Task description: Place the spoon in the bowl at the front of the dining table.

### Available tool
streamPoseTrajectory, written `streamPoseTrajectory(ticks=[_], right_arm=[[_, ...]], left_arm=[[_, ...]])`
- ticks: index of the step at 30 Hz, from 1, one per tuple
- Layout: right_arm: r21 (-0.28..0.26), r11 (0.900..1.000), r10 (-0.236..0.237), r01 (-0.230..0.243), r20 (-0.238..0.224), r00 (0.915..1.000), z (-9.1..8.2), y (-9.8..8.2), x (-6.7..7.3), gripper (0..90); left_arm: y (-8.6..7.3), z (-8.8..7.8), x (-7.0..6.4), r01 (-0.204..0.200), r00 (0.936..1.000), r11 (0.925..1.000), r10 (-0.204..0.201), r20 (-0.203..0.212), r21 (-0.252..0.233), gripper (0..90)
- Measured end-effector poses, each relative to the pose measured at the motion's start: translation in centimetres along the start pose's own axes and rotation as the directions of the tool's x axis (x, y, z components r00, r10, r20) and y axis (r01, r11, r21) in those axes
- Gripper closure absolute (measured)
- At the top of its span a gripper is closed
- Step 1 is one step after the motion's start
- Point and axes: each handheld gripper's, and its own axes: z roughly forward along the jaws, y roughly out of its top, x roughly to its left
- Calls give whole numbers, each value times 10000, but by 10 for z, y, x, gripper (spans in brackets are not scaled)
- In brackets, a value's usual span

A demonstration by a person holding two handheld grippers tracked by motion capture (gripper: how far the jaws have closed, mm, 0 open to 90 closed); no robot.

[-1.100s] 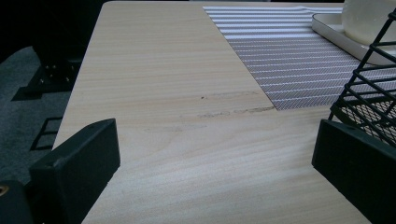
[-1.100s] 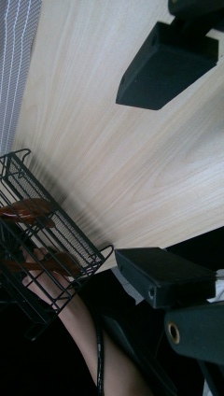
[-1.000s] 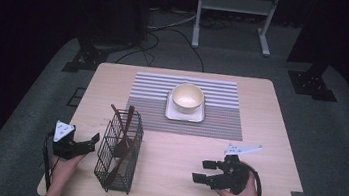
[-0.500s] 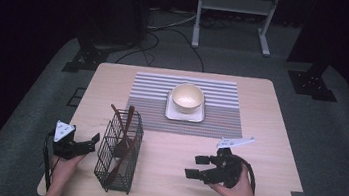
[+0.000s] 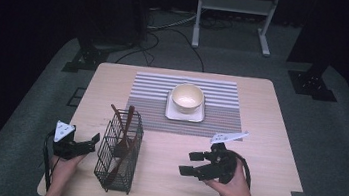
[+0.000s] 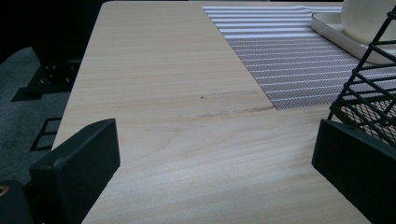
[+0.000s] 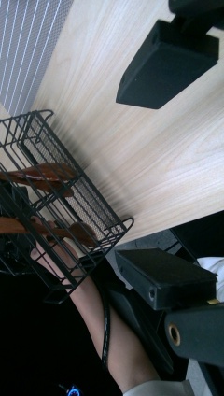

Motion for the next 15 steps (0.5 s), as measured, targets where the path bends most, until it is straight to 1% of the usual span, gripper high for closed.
streamPoseTrajectory(ticks=[15], right_arm=[[272, 9995, -131, 138, -236, 9996, 11, 16, 7, 194]], left_arm=[[0, 0, 0, 6, 10000, 10000, -6, 2, -9, 0]])
